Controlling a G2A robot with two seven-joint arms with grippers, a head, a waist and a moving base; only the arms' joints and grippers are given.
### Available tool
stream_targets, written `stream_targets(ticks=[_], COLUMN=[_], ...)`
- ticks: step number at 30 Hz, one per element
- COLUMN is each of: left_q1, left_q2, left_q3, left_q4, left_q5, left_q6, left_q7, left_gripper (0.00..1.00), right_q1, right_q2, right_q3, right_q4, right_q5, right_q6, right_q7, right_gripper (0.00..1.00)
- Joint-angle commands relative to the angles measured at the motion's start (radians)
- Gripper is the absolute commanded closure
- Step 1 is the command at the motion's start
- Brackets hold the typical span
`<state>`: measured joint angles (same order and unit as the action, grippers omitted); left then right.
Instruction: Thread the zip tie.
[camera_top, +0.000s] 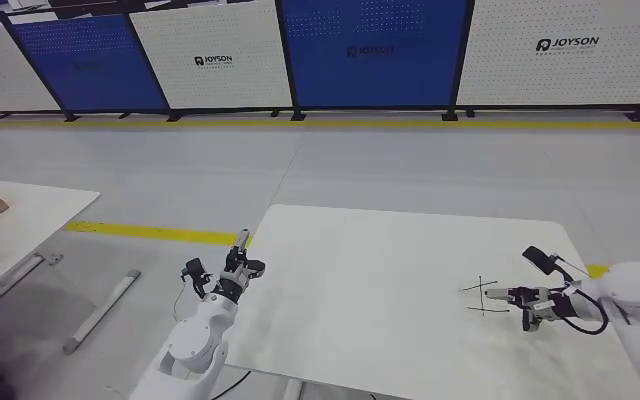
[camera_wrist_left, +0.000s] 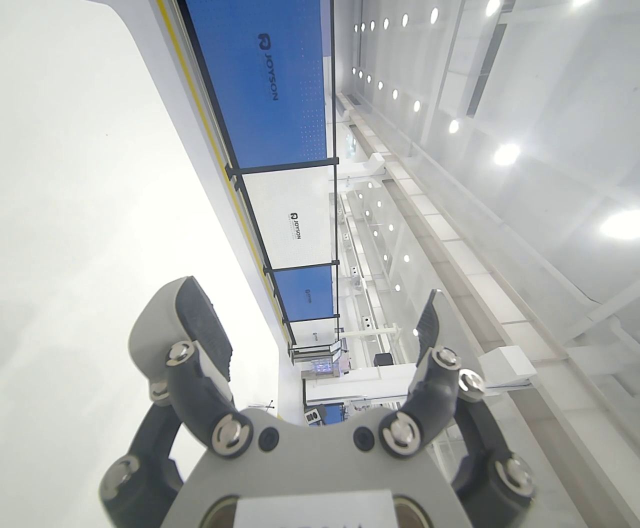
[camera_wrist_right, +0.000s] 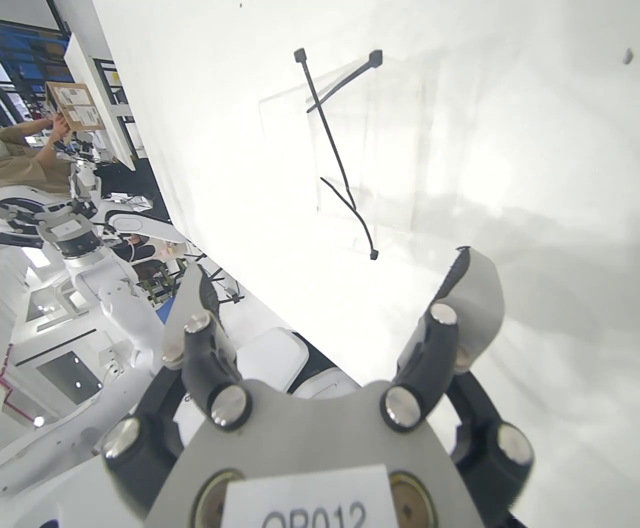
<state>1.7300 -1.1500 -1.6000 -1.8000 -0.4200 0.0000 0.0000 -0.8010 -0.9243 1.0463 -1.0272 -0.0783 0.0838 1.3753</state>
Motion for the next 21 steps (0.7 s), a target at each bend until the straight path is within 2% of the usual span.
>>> stream_targets(ticks=[1, 8, 10, 13, 14, 15, 16, 17, 21], left_q1=[0.000, 0.000, 0.000, 0.000, 0.000, 0.000, 0.000, 0.000, 0.000], left_q2=[0.000, 0.000, 0.000, 0.000, 0.000, 0.000, 0.000, 0.000, 0.000], left_q3=[0.000, 0.000, 0.000, 0.000, 0.000, 0.000, 0.000, 0.000, 0.000], left_q4=[0.000, 0.000, 0.000, 0.000, 0.000, 0.000, 0.000, 0.000, 0.000], left_q5=[0.000, 0.000, 0.000, 0.000, 0.000, 0.000, 0.000, 0.000, 0.000], left_q6=[0.000, 0.000, 0.000, 0.000, 0.000, 0.000, 0.000, 0.000, 0.000], left_q7=[0.000, 0.000, 0.000, 0.000, 0.000, 0.000, 0.000, 0.000, 0.000], left_gripper=[0.00, 0.00, 0.00, 0.00, 0.00, 0.00, 0.00, 0.00, 0.00], right_q1=[0.000, 0.000, -0.002, -0.022, -0.026, -0.029, -0.031, -0.033, -0.045], right_q2=[0.000, 0.000, 0.001, 0.004, 0.007, 0.009, 0.012, 0.014, 0.028], right_q3=[0.000, 0.000, 0.011, 0.014, 0.017, 0.020, 0.024, 0.030, 0.046], right_q4=[0.000, 0.000, 0.014, -0.018, -0.030, -0.037, -0.045, -0.053, -0.084], right_q5=[0.000, 0.000, 0.001, -0.017, -0.030, -0.040, -0.047, -0.050, -0.081], right_q6=[-0.001, -0.001, 0.021, 0.058, 0.069, 0.083, 0.096, 0.103, 0.120], right_q7=[0.000, 0.000, -0.038, -0.079, -0.085, -0.088, -0.088, -0.083, -0.036], right_gripper=[0.00, 0.00, 0.00, 0.00, 0.06, 0.23, 0.51, 0.56, 0.62])
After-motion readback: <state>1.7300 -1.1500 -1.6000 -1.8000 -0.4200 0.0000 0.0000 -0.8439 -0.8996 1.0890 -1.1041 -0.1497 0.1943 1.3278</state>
